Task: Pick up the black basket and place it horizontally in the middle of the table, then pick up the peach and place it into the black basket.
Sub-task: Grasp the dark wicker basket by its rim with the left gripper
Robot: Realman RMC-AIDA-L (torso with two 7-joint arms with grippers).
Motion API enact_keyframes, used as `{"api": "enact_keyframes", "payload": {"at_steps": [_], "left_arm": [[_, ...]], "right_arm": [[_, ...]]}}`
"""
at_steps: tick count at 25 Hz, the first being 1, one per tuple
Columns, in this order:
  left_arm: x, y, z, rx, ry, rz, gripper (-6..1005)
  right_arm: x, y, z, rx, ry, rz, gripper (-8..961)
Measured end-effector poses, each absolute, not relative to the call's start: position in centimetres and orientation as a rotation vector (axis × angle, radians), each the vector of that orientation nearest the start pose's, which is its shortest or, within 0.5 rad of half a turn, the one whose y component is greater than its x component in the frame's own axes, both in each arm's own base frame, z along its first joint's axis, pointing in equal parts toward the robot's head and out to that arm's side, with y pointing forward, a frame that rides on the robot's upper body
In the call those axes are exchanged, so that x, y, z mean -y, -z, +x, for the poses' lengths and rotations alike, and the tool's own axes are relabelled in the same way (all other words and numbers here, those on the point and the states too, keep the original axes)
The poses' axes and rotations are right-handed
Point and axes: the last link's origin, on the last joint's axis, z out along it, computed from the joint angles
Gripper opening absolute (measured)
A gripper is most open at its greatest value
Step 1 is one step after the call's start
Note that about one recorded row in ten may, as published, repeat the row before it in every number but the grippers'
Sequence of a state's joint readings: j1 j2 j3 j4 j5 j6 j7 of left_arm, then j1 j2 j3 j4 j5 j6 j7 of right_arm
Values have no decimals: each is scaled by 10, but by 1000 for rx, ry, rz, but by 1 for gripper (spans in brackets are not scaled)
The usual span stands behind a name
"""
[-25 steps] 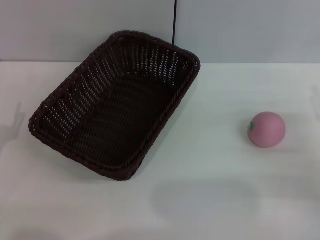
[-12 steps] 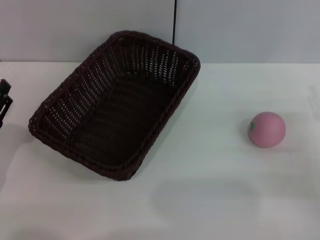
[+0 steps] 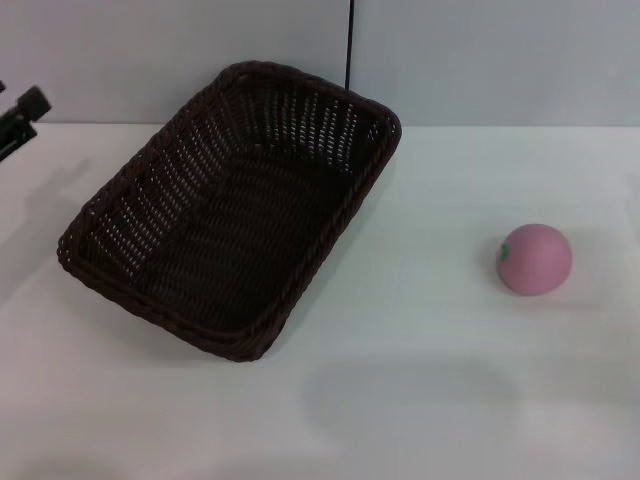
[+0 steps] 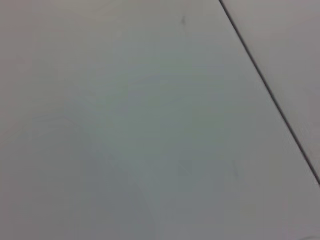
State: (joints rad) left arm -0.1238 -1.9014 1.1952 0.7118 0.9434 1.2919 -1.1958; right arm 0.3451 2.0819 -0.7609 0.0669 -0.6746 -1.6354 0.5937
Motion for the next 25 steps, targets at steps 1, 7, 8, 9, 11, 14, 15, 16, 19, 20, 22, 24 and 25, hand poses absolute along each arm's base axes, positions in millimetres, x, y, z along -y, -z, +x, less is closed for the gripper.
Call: {"api": "enact_keyframes", "payload": {"at_steps": [1,7,8,9,11,14,15,16,19,20,22,24,25], "left_arm": [[-293,-93,-330,642,965,-2053,743],[-326,-101,-280,689,657,-2338,742],[-326,-101,-280,689,657,-2338,742],[-330,-99,-273,697,599,-2361,742],[-338,-96,-260,703,477,-2396,742],[-346,-90,-244,693,297,-2424,741],[-349,-86,-234,665,206,-2429,741],[-349,-86,-234,665,206,-2429,738],[-354,-82,-223,653,92,-2439,730],[-358,-77,-219,667,8,-2450,727],[-359,-75,-219,671,-26,-2450,722],[-362,-74,-220,676,-87,-2441,716],[-364,-71,-219,686,-121,-2436,714]], "right_arm": [[-264,-22,340,-649,-1162,-1414,621],[-261,-24,343,-647,-1155,-1407,620],[-261,-24,343,-647,-1155,-1407,620],[-261,-24,343,-647,-1154,-1407,620],[-261,-24,343,-647,-1154,-1409,620],[-261,-23,343,-650,-1152,-1414,620],[-261,-22,343,-653,-1149,-1414,620],[-261,-22,343,-653,-1149,-1414,620],[-261,-23,343,-654,-1149,-1410,620],[-261,-23,343,-651,-1151,-1407,620],[-261,-24,343,-650,-1151,-1405,620],[-261,-24,343,-651,-1152,-1404,619],[-261,-24,343,-656,-1155,-1404,619]]}}
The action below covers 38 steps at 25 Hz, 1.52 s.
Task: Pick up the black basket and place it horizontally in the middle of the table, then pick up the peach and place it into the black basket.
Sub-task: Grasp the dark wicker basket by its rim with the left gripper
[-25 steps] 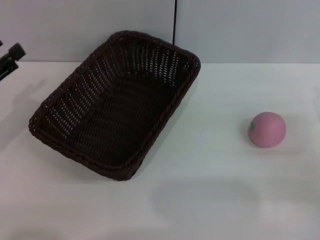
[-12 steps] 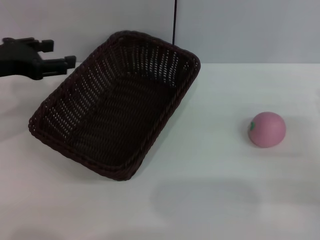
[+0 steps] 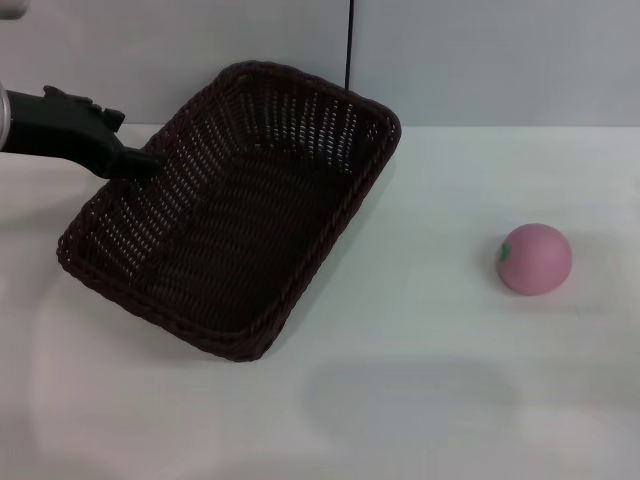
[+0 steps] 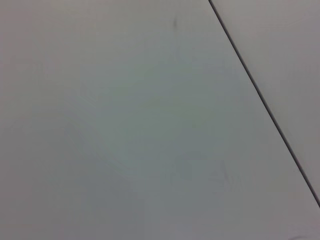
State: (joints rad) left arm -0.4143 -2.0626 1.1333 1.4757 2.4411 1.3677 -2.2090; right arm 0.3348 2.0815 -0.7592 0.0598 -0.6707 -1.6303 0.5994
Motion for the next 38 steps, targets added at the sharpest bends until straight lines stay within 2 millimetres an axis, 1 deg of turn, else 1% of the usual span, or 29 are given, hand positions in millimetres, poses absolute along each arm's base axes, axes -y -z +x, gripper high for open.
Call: {"api": "enact_keyframes", "payload": {"at_steps": [7,10,18,20,27,30,38], "left_arm": [[-369,-66,-216,689,-168,-2412,695],[-371,-61,-216,689,-224,-2405,686],[-372,-51,-216,700,-294,-2402,665],[-371,-44,-214,685,-332,-2416,659],[-372,-33,-215,682,-410,-2424,640],[-371,-27,-212,669,-425,-2437,632],[-374,-25,-205,649,-428,-2449,610]], "right_arm": [[-263,-23,341,-652,-1164,-1410,619],[-263,-23,341,-651,-1166,-1410,619],[-260,-24,343,-656,-1160,-1403,618],[-260,-23,343,-656,-1160,-1406,618],[-260,-24,343,-656,-1159,-1404,618],[-260,-24,344,-657,-1158,-1401,618],[-260,-24,344,-659,-1156,-1400,617]]}}
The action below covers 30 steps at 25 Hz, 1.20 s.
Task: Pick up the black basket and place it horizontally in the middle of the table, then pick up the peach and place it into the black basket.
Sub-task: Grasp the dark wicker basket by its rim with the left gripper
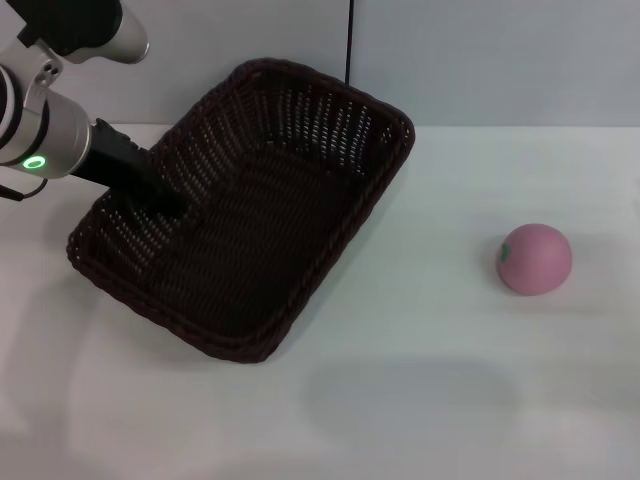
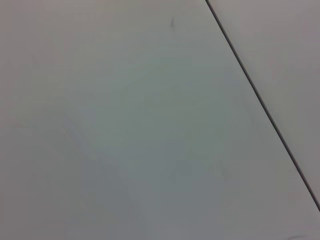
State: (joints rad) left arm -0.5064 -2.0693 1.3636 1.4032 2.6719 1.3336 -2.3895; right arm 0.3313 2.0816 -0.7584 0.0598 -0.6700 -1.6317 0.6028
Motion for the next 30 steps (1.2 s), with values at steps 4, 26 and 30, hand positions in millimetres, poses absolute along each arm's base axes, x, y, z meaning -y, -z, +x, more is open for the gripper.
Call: {"api": "enact_keyframes", "payload": {"at_steps": [4,26,30], "left_arm": [[-374,-22,-203,641,-440,-2462,599],[-381,-24,-197,479,-488,-2457,283],[-384,-29,-190,264,-540,-2492,282]], "right_arm": [[-260,-24,344,-660,-1156,-1399,617],[-261,-27,344,-644,-1154,-1397,616],[-261,-28,344,-636,-1160,-1397,616]]}}
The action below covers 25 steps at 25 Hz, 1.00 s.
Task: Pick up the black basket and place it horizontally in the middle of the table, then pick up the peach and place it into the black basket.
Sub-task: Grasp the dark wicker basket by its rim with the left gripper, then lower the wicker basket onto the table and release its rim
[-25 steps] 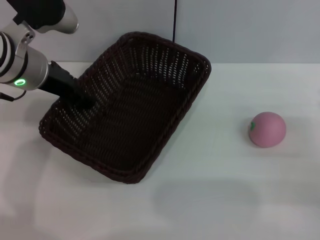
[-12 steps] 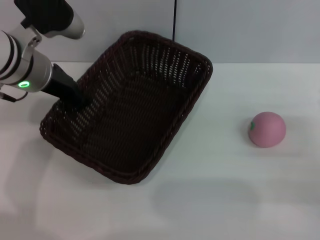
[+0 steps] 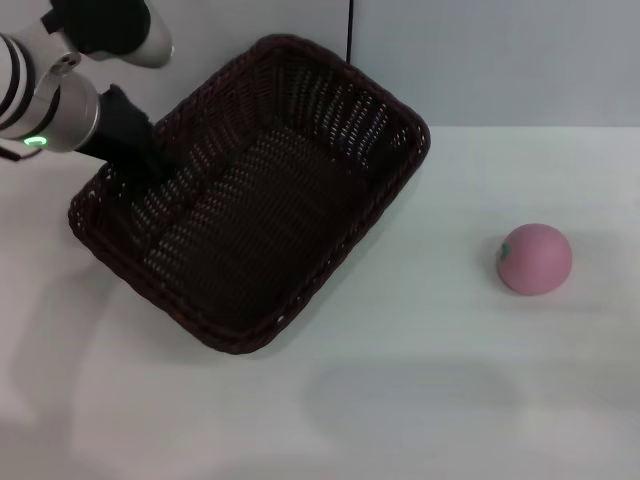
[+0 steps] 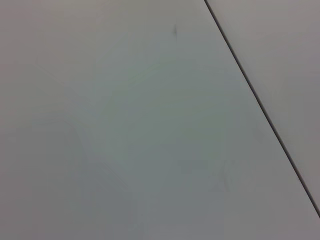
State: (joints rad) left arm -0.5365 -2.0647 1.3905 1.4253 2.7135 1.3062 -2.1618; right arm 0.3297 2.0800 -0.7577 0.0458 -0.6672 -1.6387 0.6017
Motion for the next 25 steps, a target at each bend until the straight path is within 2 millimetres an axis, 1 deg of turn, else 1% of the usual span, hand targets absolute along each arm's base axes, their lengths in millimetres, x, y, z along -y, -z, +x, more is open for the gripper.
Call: {"api": "enact_keyframes", "payload": {"at_steps": [4,5,6,7,8,9,10,11,13,14,15,17,18,21,22,25], "left_arm": [[-383,-28,-184,-44,-637,-2555,283],[-383,-28,-184,-44,-637,-2555,283],[-383,-26,-182,-110,-656,-2567,283],[-383,-26,-182,-110,-656,-2567,283],[-382,-23,-181,-212,-681,-2583,283],[-382,-23,-181,-212,-681,-2583,283],[-382,-21,-172,-355,-678,-2586,283],[-382,-21,-167,-387,-659,-2587,283],[-382,-21,-167,-387,-659,-2587,282],[-381,-20,-162,-424,-634,-2595,282],[-373,-18,-151,-592,-585,-2631,282],[-368,-14,-150,-657,-575,-2654,282],[-364,-8,-150,-711,-575,-2671,282],[-358,3,-152,-784,-584,-2680,282],[-357,10,-152,-814,-582,-2666,282],[-357,14,-150,-836,-574,-2645,282]], "right_arm": [[-261,-30,342,-623,-1167,-1397,616],[-262,-30,342,-619,-1168,-1397,616],[-262,-31,342,-616,-1169,-1397,615],[-262,-31,342,-614,-1171,-1397,615],[-262,-31,342,-614,-1171,-1397,615],[-262,-31,342,-614,-1171,-1397,615],[-262,-31,341,-612,-1172,-1397,615],[-263,-32,341,-610,-1172,-1398,615],[-264,-33,341,-600,-1173,-1401,615],[-264,-34,340,-597,-1174,-1402,615],[-265,-34,340,-595,-1174,-1403,615],[-265,-34,339,-593,-1176,-1406,615],[-265,-34,339,-593,-1176,-1406,615],[-265,-34,340,-593,-1175,-1406,615],[-266,-34,340,-596,-1172,-1407,615],[-266,-33,340,-598,-1170,-1407,614]]}}
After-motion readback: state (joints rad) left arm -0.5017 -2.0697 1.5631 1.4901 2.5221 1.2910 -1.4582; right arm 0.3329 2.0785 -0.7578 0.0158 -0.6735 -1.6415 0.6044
